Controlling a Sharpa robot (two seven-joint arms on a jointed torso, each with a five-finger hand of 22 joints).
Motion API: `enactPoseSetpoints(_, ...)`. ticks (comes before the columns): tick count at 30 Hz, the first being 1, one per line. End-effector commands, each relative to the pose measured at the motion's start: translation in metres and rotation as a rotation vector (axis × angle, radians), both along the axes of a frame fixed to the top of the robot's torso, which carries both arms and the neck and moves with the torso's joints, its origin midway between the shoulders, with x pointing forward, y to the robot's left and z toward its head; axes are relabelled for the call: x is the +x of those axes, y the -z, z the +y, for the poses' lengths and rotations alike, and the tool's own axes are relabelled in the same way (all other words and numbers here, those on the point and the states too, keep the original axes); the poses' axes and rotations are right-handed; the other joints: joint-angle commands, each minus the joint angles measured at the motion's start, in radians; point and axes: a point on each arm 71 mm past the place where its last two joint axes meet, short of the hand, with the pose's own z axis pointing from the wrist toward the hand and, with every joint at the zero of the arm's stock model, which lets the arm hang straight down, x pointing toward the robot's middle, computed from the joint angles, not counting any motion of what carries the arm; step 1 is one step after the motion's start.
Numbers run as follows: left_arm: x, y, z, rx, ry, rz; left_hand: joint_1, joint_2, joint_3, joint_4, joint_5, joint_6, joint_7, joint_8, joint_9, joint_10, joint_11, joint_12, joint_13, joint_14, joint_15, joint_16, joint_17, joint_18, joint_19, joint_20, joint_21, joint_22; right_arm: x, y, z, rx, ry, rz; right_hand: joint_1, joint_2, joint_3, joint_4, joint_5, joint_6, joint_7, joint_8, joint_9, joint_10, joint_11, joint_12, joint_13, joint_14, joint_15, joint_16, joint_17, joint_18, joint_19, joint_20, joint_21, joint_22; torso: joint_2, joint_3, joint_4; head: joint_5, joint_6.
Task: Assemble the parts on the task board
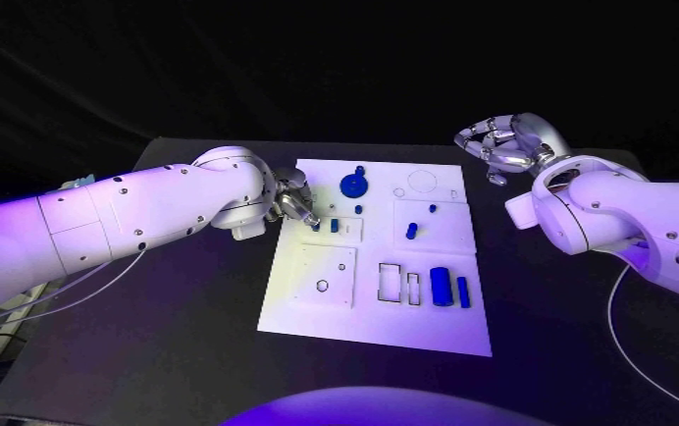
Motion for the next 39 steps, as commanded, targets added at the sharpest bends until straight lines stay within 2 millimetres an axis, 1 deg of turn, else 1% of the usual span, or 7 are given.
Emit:
enactPoseSetpoints(1,-0.001,0.0013,-0.0016,0.017,0.013,0.012,0.004,0.007,0.184,-0.189,0.004,0.014,-0.01,0.002,0.002,0.007,0.001,0.004,0.001,0.071,-0.005,0.005,0.118,-0.005,0.005,0.0,0.005,0.001,-0.0005,-0.0004,0.0007,0.003,-0.006,-0.007,0.001,0.01,0.001,0.0,0.005,-0.008,-0.001,0.006,-0.002,-0.002,0.0,-0.004,0.0,0.045,-0.004,-0.005,0.042,0.008,-0.004,-0.003,-0.003,0.0,0.0,0.0003,0.0006,-0.001,-0.002)
enactPoseSetpoints(4,-0.0016,0.002,-0.0021,0.023,0.017,0.019,0.004,0.007,0.184,-0.189,0.004,0.014,-0.01,0.002,0.002,0.007,0.001,0.004,0.001,0.071,-0.005,0.005,0.118,-0.005,0.005,0.0,0.005,0.001,-0.0006,-0.0003,0.0007,0.005,-0.006,-0.006,0.001,0.011,0.002,0.0,0.008,-0.008,-0.001,0.007,-0.002,-0.002,0.0,-0.004,0.0,0.045,-0.004,-0.005,0.042,0.009,-0.005,-0.003,-0.004,-0.001,-0.001,0.0003,0.0011,0.0,-0.002)
enactPoseSetpoints(12,-0.0043,0.004,-0.0023,0.039,0.034,0.04,0.003,0.007,0.184,-0.19,0.01,0.017,-0.011,0.002,0.001,0.009,0.001,0.004,0.002,0.072,-0.005,0.007,0.123,-0.005,0.004,-0.001,0.005,0.001,-0.0007,-0.0002,0.0006,0.005,-0.007,-0.006,0.001,0.011,0.002,0.0,0.008,-0.008,-0.001,0.007,-0.002,-0.002,0.0,-0.004,0.0,0.045,-0.004,-0.005,0.042,0.009,-0.005,-0.003,-0.004,-0.001,0.0,0.0002,-0.0005,0.003,-0.003)
enactPoseSetpoints(22,-0.0042,0.0046,-0.001,0.041,0.029,0.038,0.003,0.007,0.184,-0.191,0.013,0.018,-0.011,0.002,0.001,0.01,0.0,0.004,0.002,0.072,-0.005,0.007,0.125,-0.005,0.005,-0.001,0.006,0.002,-0.0008,-0.0001,0.0007,0.005,-0.007,-0.007,0.002,0.011,0.002,0.0,0.008,-0.008,-0.001,0.007,-0.002,-0.004,0.0,-0.006,-0.003,0.044,-0.004,-0.006,0.039,0.009,-0.006,-0.003,-0.008,-0.003,0.0,-0.0004,0.0006,0.002,-0.003)
enactPoseSetpoints(25,-0.0035,0.0046,-0.0007,0.039,0.023,0.034,0.003,0.007,0.184,-0.191,0.013,0.018,-0.011,0.002,0.001,0.01,0.0,0.004,0.002,0.072,-0.005,0.007,0.125,-0.005,0.005,-0.001,0.006,0.002,-0.0009,-0.0002,0.001,0.002,-0.009,-0.01,0.002,0.011,0.002,0.0,0.008,-0.008,-0.001,0.007,-0.002,-0.004,0.0,-0.006,-0.003,0.044,-0.004,-0.006,0.039,0.009,-0.006,-0.003,-0.008,-0.003,0.0,0.0,0.0013,0.002,-0.002)
enactPoseSetpoints(31,-0.0025,0.0049,-0.0011,0.038,0.02,0.032,0.002,0.007,0.184,-0.191,0.014,0.018,-0.011,0.002,0.001,0.011,0.0,0.005,0.003,0.072,-0.006,0.007,0.125,-0.005,0.005,-0.001,0.006,0.001,-0.0008,0.0,0.0016,-0.002,-0.011,-0.012,0.002,0.011,0.002,0.0,0.008,-0.008,-0.001,0.007,-0.002,-0.004,0.0,-0.006,-0.003,0.044,-0.004,-0.006,0.039,0.009,-0.006,-0.003,-0.008,-0.003,0.0,0.0007,-0.0007,0.004,-0.003)
enactPoseSetpoints(39,-0.0024,0.0059,-0.0033,0.039,0.027,0.044,0.0,0.007,0.183,-0.191,0.015,0.019,-0.011,0.001,0.0,0.016,0.0,0.012,0.012,0.072,-0.006,0.008,0.126,-0.005,0.007,-0.001,0.007,0.004,-0.0009,0.0003,0.0016,-0.003,-0.011,-0.013,0.002,0.011,0.002,0.0,0.008,-0.008,-0.001,0.007,-0.002,-0.004,0.0,-0.006,-0.003,0.044,-0.004,-0.006,0.039,0.009,-0.006,-0.003,-0.008,-0.003,0.0,0.0011,-0.0008,0.004,-0.003)
